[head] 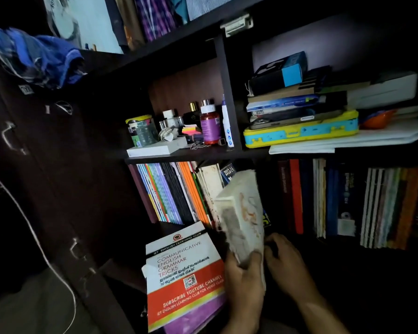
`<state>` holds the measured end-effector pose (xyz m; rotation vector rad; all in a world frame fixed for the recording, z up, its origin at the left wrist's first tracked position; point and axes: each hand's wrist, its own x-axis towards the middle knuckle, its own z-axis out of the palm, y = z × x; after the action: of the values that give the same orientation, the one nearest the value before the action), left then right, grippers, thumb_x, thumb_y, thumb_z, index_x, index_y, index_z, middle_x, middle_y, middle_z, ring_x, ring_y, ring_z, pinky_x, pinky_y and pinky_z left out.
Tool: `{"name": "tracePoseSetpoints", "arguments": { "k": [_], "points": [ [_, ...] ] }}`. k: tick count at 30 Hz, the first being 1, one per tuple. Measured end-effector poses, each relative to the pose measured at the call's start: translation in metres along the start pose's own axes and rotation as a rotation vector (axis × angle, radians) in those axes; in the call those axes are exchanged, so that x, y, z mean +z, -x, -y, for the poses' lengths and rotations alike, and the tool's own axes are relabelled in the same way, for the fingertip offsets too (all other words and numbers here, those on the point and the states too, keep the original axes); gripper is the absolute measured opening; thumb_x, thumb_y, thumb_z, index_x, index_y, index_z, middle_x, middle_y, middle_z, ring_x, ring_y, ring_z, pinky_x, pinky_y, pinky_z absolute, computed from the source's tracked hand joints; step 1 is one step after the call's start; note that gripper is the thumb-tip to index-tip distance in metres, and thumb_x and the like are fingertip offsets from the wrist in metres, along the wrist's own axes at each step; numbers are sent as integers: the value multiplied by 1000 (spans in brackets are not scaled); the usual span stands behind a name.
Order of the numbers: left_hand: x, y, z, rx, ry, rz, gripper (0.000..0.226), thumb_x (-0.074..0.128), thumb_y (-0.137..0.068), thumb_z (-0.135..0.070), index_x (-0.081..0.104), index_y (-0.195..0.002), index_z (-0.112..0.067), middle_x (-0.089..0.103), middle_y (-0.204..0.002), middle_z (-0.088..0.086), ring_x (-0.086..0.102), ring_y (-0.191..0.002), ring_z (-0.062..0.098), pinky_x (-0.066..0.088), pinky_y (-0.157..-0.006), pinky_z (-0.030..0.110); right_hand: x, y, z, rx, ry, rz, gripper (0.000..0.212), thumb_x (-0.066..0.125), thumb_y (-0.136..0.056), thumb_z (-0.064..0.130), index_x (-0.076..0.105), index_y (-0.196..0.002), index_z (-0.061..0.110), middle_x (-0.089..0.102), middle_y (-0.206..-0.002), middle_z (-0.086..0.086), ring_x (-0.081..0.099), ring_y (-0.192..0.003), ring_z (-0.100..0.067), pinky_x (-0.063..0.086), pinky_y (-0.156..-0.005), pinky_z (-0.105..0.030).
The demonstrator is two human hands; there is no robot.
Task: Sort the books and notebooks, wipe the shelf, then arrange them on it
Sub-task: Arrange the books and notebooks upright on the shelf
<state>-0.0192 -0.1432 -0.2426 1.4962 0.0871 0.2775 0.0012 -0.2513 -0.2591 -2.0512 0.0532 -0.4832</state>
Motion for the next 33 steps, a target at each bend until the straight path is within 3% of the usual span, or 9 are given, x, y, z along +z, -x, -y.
{"name": "tracePoseSetpoints", "arguments": {
  "k": [3,5,10,14,18,21,25,28,33],
  "points": [
    [1,-7,-7,-29,100,-80,32,73,-89,-8,67,-109,-32,73,-109,-16,69,-103,4,53,-95,29,2,-2,-1,-26,-21,5,17,62,-95,14,61,-105,28,64,-106,14,59,-101,3,41,-81,-9],
    [1,-17,-13,-51,174,-82,31,73,-89,-13,68,-116,-27,75,-111,-11,70,-106,12,54,-99,39,0,-2,-1,-23,-59,25,21,62,-97,19,59,-113,32,66,-110,18,59,-103,10,42,-82,-5],
    [-14,-35,-21,-59,201,-54,31,70,-92,-15,66,-121,-22,76,-112,-4,72,-104,22,57,-95,51,7,-1,7,-26,209,98,26,54,-100,40,51,-126,35,66,-120,13,57,-116,-14,44,-98,-34],
    [-21,-46,-23,-44,147,97,49,65,-94,-3,58,-135,-28,74,-119,-7,70,-110,18,55,-99,46,-2,-26,20,-37,373,219,28,50,-101,43,55,-124,27,68,-120,0,59,-111,-24,48,-90,-35],
    [-21,-48,-9,-17,85,117,66,67,-91,1,48,-143,-35,65,-131,-13,62,-121,13,53,-101,34,-4,-72,39,-76,538,152,24,44,-103,35,56,-107,14,68,-109,-9,67,-96,-31,49,-73,-34],
    [-21,-48,5,-1,66,57,78,73,-88,-7,38,-154,-31,53,-147,-10,50,-135,16,40,-117,43,23,-82,30,-104,321,93,24,39,-105,24,54,-122,15,67,-117,-11,65,-104,-32,53,-84,-39],
    [-21,-59,10,10,117,-33,82,76,-86,-11,36,-155,-35,51,-149,-10,50,-137,17,37,-119,46,36,-89,14,-138,190,202,55,38,-106,17,25,-159,19,38,-157,-8,39,-142,-27,34,-116,-37],
    [-21,-59,8,-14,194,-81,76,68,-90,1,40,-153,-28,56,-146,-4,55,-131,20,41,-116,49,46,-89,9,-157,262,218,77,45,-101,13,-2,-162,17,13,-168,-11,20,-152,-30,18,-123,-37],
    [-22,-51,6,28,192,-26,90,78,-64,-35,44,-147,-40,56,-147,-6,56,-133,21,43,-113,53,55,-84,14,-110,84,111,92,54,-95,5,-10,-160,15,2,-169,-10,7,-156,-23,15,-126,-40]
  ]
}}
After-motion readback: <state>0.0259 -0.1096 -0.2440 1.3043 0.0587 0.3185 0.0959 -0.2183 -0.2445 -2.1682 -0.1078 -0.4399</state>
